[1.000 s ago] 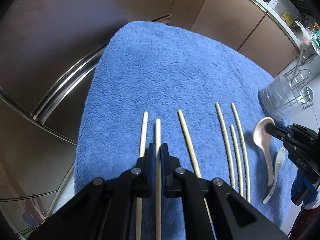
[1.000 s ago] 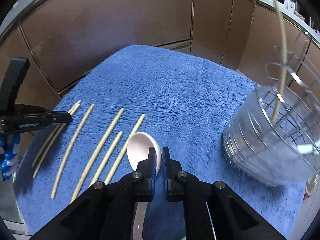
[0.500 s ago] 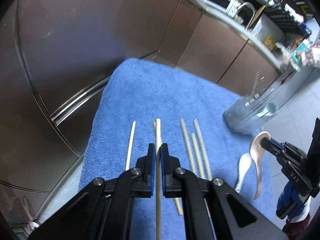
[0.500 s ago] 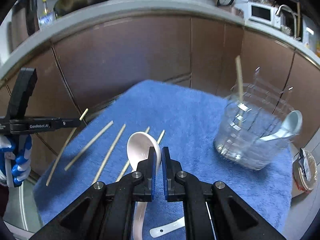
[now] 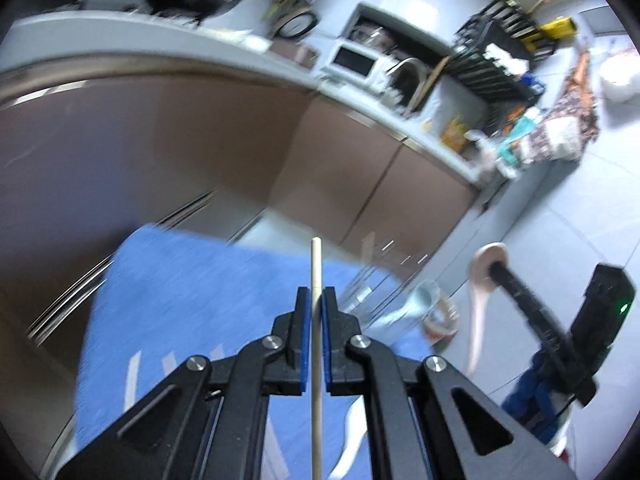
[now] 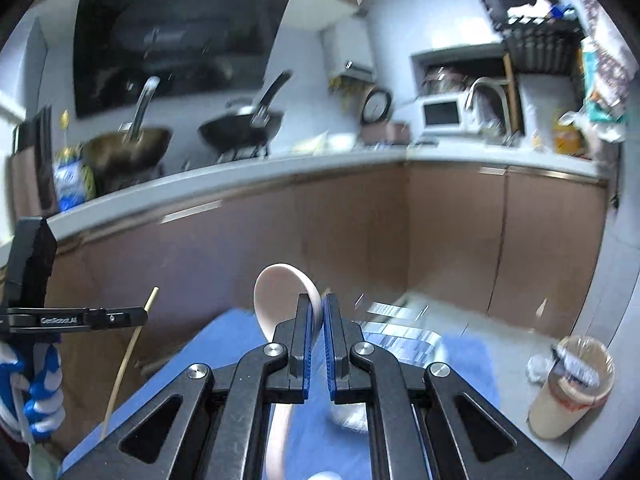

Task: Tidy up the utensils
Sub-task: 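Lift both utensils and release them into the wire holder, then withdraw both open tools from the holder back over the towel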

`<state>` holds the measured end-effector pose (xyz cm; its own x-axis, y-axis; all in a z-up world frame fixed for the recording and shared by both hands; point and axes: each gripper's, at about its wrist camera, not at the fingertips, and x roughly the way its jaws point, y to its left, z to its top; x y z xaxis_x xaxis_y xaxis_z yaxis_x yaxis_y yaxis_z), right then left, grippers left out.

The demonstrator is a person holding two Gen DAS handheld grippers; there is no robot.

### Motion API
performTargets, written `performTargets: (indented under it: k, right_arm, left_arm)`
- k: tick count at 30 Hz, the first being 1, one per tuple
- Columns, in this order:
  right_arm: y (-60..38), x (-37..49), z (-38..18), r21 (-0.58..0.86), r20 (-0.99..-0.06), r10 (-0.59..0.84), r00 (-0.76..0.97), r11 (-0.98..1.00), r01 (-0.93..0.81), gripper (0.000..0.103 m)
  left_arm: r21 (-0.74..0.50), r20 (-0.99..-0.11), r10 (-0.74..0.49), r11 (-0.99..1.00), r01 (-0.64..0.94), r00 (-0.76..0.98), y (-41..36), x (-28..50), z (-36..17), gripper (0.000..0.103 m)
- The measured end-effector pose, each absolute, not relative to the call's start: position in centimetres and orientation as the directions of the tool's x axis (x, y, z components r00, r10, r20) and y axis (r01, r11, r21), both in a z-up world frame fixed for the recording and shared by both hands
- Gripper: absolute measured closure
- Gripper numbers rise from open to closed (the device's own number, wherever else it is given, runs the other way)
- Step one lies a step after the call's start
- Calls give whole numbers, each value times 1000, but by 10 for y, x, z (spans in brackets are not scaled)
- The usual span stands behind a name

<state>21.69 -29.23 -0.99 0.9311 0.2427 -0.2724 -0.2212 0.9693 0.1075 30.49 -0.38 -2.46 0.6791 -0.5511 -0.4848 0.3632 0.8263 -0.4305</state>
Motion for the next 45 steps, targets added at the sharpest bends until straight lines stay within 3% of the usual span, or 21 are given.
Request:
performTargets:
  k: [8,13,23,30,32,34,45]
  right_arm:
    - [-323,258,-8,122,-132,135,982,985,-119,97]
    - [-332,279,-28,136,-94,77,993,989,-63,97]
    - [-341,291,-78,176,-100,19,995,984,-1,96]
    - [-341,278,-103,194,-155,45,987,981,-14,93]
    - [-341,271,-103,196,-165,53,985,980,-20,89]
    - [-342,267,-101,189,-170,45,984,982,-12,83]
    - [-345,209,-56,188,-148,31,988,982,-2,61]
  left_arm:
    - [-502,-238,-612,742,444,754,-79,358,13,99]
    - [-508,-164,-548,760,405,820,-121,387,2,99]
    - [-391,-137,-313,889,239,940,-169,395,-59,98]
    - [-319,-145,-254,927,198,956,-174,376,-95,97]
    - [-313,-151,-254,929,198,955,-172,370,-95,94]
    - [-313,-151,-259,928,202,954,-168,363,-93,83]
    - [-300,-136,-263,930,214,955,-125,299,-41,67]
